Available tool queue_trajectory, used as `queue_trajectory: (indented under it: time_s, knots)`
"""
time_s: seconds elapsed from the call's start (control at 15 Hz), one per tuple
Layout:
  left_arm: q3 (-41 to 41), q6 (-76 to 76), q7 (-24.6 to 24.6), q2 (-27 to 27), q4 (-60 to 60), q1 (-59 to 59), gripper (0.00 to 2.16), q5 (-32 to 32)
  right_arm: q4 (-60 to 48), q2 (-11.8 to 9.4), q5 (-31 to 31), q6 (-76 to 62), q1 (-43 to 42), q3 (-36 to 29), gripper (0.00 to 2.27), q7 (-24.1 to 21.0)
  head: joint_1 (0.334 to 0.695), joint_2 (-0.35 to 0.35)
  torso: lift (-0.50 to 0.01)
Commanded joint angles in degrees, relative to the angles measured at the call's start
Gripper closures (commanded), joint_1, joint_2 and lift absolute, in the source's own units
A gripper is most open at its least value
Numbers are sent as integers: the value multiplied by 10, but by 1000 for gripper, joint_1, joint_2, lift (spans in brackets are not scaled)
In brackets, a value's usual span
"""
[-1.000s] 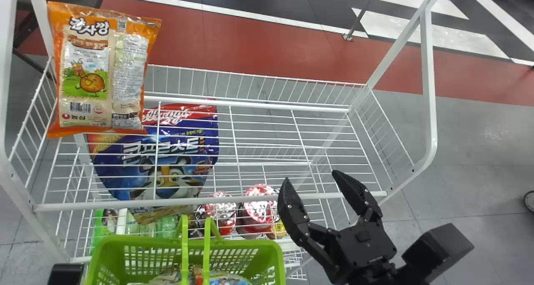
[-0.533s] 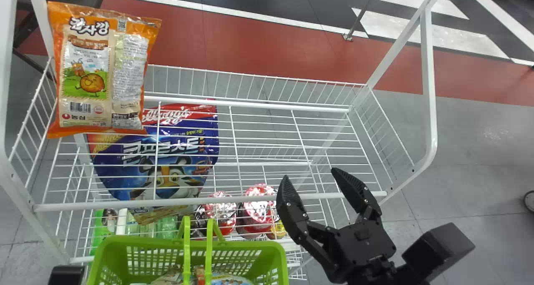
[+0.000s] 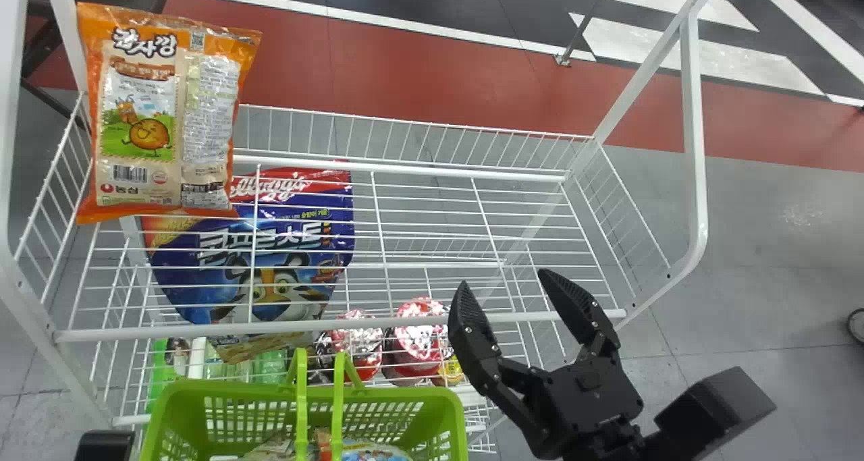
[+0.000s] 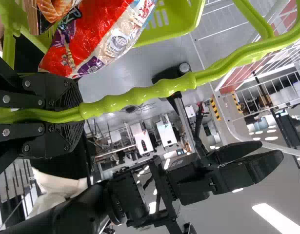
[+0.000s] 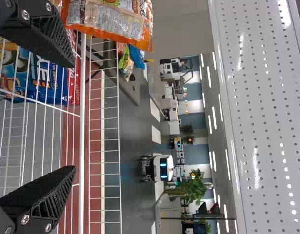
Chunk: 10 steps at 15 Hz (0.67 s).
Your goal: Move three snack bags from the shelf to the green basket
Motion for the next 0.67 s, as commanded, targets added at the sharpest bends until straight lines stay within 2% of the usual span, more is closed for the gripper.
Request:
queue_trajectory:
  time_s: [0.0, 0.6]
  knots:
    - [0, -2, 0, 0, -2, 2, 1922, 0, 5, 1, -1, -13, 0, 0, 63, 0, 695, -350, -48]
    - [4, -7, -1, 0, -11, 12, 1922, 0, 22, 1, -5, -50, -1, 4, 63, -5, 695, -350, -48]
